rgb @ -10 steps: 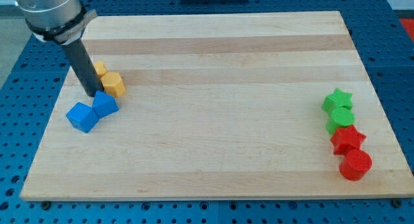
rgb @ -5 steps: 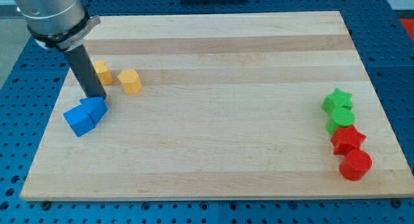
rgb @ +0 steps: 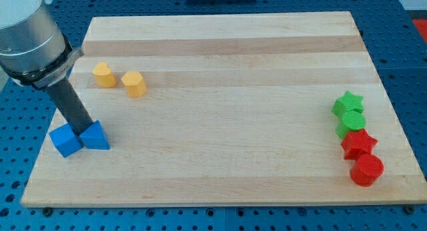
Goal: Separate the blue blocks and yellow blocks
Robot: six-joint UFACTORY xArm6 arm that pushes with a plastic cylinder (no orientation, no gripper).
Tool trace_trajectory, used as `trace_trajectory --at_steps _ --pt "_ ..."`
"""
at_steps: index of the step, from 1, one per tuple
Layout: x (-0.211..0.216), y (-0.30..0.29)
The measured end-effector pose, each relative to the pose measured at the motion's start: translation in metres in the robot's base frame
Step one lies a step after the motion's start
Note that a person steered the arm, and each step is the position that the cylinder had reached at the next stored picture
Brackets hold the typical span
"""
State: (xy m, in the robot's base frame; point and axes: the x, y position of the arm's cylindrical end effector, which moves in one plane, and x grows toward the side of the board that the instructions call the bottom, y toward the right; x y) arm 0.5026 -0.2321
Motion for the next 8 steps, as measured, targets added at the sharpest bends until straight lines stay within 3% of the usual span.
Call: trace_trajectory --at_steps 2,4,6,8 --pt "-0.021 0.024" --pt "-0.003 0.038" --pt "0.043 0.037" --pt "0.045 0.013"
